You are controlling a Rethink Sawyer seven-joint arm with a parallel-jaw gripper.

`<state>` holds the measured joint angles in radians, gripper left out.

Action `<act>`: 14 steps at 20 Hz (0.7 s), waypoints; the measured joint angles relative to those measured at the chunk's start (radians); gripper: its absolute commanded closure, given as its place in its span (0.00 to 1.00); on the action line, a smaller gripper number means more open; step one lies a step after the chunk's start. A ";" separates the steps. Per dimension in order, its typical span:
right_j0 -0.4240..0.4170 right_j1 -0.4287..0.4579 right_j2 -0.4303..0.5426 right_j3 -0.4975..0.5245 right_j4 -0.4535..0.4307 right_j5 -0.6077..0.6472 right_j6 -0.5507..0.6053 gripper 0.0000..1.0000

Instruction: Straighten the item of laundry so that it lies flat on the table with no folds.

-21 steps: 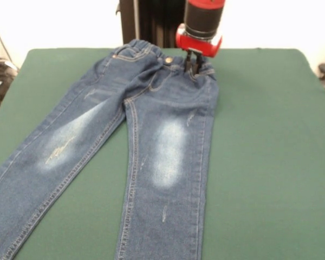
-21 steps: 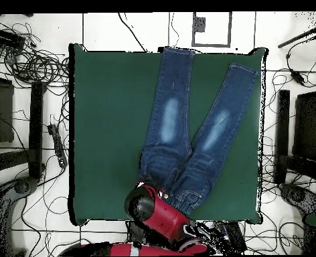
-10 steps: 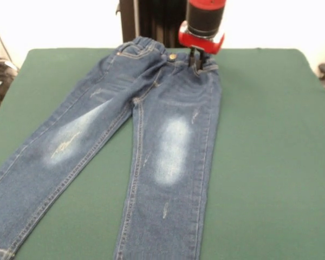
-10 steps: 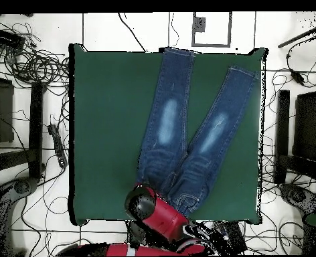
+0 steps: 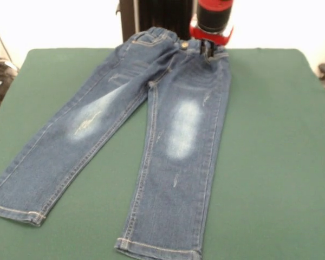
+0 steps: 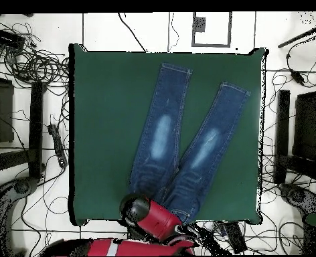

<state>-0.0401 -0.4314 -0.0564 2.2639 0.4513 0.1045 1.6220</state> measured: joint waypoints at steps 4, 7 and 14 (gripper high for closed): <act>-0.005 0.002 0.002 0.007 -0.001 0.001 0.000 0.00; -0.004 0.003 0.002 0.011 -0.010 0.000 0.000 0.00; -0.002 0.007 0.002 0.012 -0.045 0.000 0.000 0.00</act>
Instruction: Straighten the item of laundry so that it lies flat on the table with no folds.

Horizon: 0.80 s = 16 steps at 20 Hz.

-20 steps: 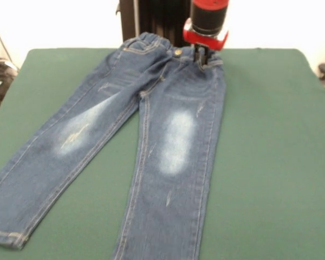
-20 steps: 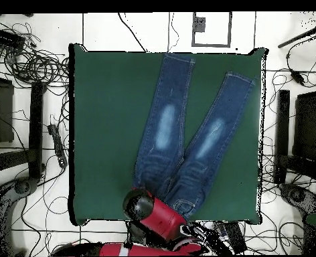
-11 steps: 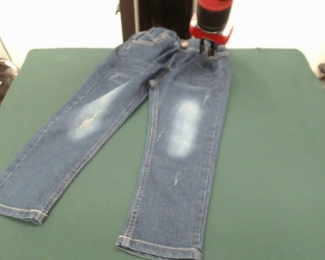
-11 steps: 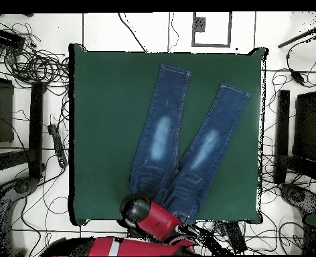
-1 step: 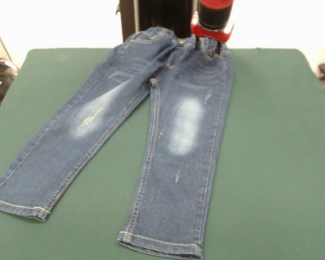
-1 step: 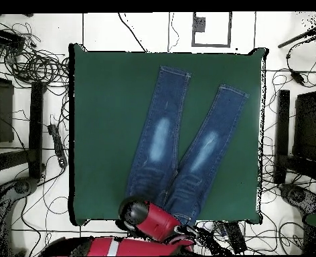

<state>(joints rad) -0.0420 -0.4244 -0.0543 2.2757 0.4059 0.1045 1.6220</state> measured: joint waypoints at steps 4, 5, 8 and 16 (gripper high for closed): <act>-0.001 0.004 0.000 0.000 -0.020 -0.005 0.000 0.00; -0.001 0.004 0.000 0.000 -0.023 -0.007 0.000 0.00; -0.001 0.004 0.000 0.000 -0.041 -0.008 0.000 0.00; 0.008 -0.013 -0.008 0.001 -0.083 -0.007 0.000 0.00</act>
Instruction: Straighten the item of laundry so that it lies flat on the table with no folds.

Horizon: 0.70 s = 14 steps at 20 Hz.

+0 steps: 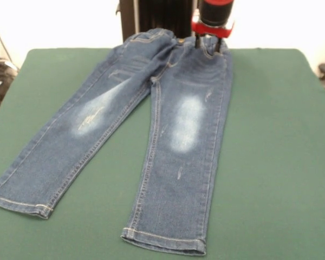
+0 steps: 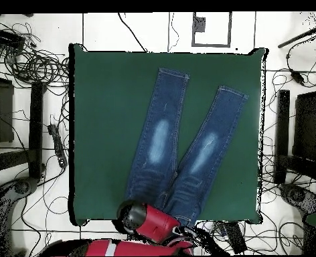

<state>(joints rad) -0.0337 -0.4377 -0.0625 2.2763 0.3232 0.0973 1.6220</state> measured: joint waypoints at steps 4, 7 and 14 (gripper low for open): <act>0.002 -0.020 -0.002 0.002 -0.021 0.000 0.000 0.00; 0.008 -0.045 -0.011 0.002 -0.027 0.006 0.000 0.00; 0.058 -0.094 -0.064 0.003 -0.028 0.060 0.000 0.00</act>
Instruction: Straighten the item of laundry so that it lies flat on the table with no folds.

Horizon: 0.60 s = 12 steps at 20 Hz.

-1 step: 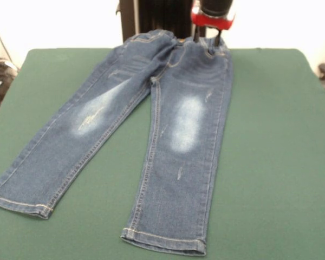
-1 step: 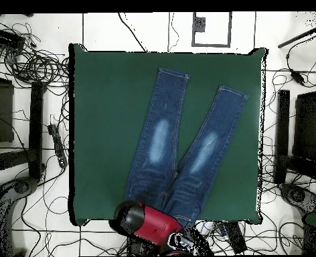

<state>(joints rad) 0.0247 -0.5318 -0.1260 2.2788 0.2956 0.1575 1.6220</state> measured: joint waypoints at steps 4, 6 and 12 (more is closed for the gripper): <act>0.017 -0.019 -0.023 0.000 0.000 0.036 0.000 0.00; 0.021 -0.024 -0.034 0.000 0.000 0.051 0.000 0.00; 0.015 -0.027 -0.056 0.000 -0.015 0.058 0.000 0.00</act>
<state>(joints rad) 0.0401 -0.5584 -0.1820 2.2788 0.2809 0.2157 1.6220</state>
